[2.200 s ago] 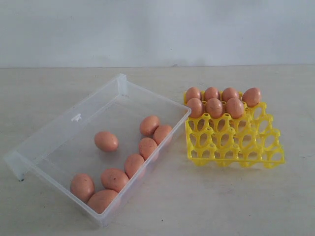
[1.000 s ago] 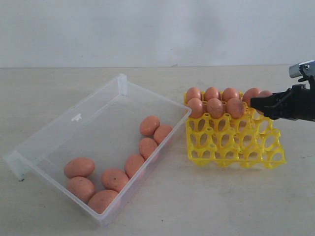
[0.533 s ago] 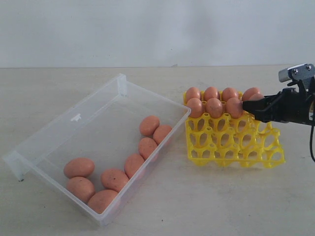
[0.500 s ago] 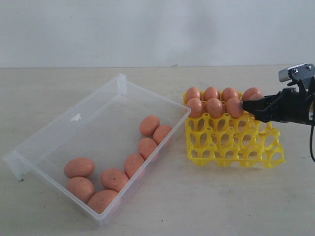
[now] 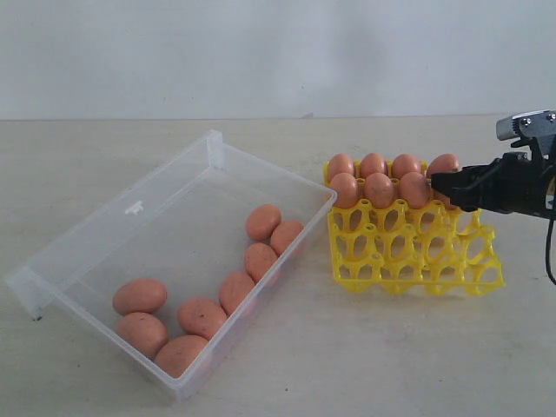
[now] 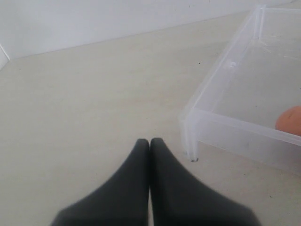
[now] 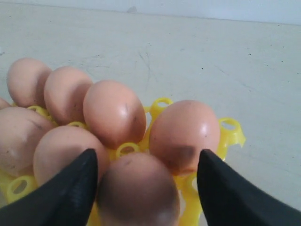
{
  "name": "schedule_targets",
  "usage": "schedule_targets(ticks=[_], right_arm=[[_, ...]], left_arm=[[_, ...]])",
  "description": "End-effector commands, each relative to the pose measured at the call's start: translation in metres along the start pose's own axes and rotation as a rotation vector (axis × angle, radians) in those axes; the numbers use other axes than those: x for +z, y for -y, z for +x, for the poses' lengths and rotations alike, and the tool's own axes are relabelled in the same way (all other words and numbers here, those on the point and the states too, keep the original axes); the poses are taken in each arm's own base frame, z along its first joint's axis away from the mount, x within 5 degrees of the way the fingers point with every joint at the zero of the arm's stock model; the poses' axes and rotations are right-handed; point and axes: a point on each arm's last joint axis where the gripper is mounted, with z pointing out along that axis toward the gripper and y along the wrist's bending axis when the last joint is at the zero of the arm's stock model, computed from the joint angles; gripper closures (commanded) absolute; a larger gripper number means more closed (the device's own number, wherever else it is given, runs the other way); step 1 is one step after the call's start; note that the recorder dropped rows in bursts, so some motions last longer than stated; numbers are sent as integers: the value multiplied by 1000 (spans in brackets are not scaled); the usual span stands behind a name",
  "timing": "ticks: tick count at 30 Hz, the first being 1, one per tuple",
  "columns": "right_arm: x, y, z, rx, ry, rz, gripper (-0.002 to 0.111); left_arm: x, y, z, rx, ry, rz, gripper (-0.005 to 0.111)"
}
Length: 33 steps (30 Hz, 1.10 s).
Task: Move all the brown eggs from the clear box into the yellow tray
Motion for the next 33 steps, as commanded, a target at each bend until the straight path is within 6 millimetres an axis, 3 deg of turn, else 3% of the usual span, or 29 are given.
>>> schedule_targets(ticks=[1, 7, 10, 13, 16, 19, 20, 23, 25, 28, 31, 33], right_arm=[[0, 0, -2, 0, 10, -2, 47], [-4, -1, -10, 89, 27, 0, 47], [-12, -5, -27, 214, 66, -4, 47], [-28, -14, -59, 233, 154, -25, 48], [-50, -29, -94, 250, 260, -71, 64], [-84, -55, -134, 234, 360, -141, 101], [-97, -65, -146, 214, 377, -166, 108], [-130, -94, -166, 49, 377, -183, 109], [-144, -100, -169, -73, 314, -95, 109], [-153, -84, -159, -158, 139, 179, 109], [-159, -55, -144, 96, 112, 486, 109], [-161, -49, -133, 210, 119, 564, 109]], left_arm=[[0, 0, -1, 1, 6, 0, 111], [0, 0, -1, 1, 6, 0, 111], [0, 0, -1, 5, 4, -1, 111], [0, 0, -1, -1, 4, 1, 111], [0, 0, -1, -1, 4, 1, 111], [0, 0, -1, -2, 4, 1, 111], [0, 0, -1, -3, 4, 1, 109], [0, 0, -1, -5, 4, 1, 94], [0, 0, -1, -5, 4, 1, 79], [0, 0, -1, -5, 4, 1, 66], [0, 0, -1, -1, 4, 0, 65], [0, 0, -1, 4, 6, -1, 65]])
